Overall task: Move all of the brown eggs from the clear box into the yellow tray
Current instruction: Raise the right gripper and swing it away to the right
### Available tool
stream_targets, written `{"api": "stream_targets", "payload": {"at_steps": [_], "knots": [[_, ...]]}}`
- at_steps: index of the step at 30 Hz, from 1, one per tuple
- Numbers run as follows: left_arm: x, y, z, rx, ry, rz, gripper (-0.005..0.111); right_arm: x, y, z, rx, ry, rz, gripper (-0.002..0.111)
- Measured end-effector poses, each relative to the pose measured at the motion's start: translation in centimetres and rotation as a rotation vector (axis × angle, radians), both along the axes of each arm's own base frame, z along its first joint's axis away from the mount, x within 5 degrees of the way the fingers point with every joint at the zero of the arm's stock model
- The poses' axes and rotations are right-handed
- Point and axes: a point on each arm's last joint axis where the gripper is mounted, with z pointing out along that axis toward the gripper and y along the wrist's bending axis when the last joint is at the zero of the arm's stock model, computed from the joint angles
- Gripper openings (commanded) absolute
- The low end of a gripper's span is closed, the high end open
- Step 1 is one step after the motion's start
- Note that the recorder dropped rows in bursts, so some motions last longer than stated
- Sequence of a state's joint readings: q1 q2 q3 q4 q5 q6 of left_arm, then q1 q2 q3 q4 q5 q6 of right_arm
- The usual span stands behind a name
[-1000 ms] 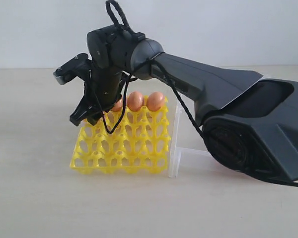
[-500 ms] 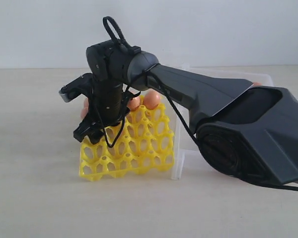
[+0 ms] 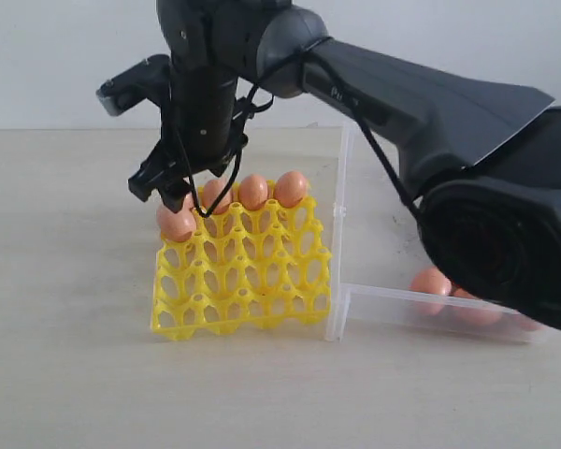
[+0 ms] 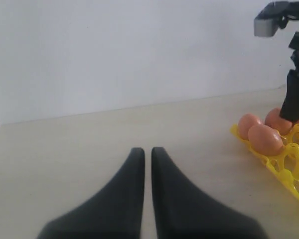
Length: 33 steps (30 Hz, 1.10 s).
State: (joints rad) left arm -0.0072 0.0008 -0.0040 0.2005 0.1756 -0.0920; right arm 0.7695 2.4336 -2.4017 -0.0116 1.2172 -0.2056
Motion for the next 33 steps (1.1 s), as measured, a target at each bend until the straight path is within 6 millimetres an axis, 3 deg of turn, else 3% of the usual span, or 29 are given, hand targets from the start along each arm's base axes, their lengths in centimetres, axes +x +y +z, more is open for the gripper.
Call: {"api": "stream_targets", "payload": {"at_steps": [7,11,19,25,29,33], "knots": [[0.0,0.0,0.0,0.0,0.0,0.0,0.004,-0.5,-0.5,6.3,0.158,-0.144,-0.023,0.026],[0.0,0.0,0.0,0.0,0.0,0.0,0.004,-0.3,-0.3,9.1,0.268,-0.297,0.022,-0.001],[0.0,0.0,0.0,0.0,0.0,0.0,0.004,0.5,0.1,10.4,0.273,-0.501,0.138,0.0],[0.0,0.0,0.0,0.0,0.0,0.0,0.004,0.4,-1.7,13.2,0.155,-0.65,0.141,0.0],[0.0,0.0,0.0,0.0,0.0,0.0,0.004,0.3,-2.5,13.5,0.08,-0.646,0.122,0.0],[0.0,0.0,0.0,0.0,0.0,0.0,0.004,-0.2,-2.3,13.1,0.124,-0.558,0.117,0.0]]}}
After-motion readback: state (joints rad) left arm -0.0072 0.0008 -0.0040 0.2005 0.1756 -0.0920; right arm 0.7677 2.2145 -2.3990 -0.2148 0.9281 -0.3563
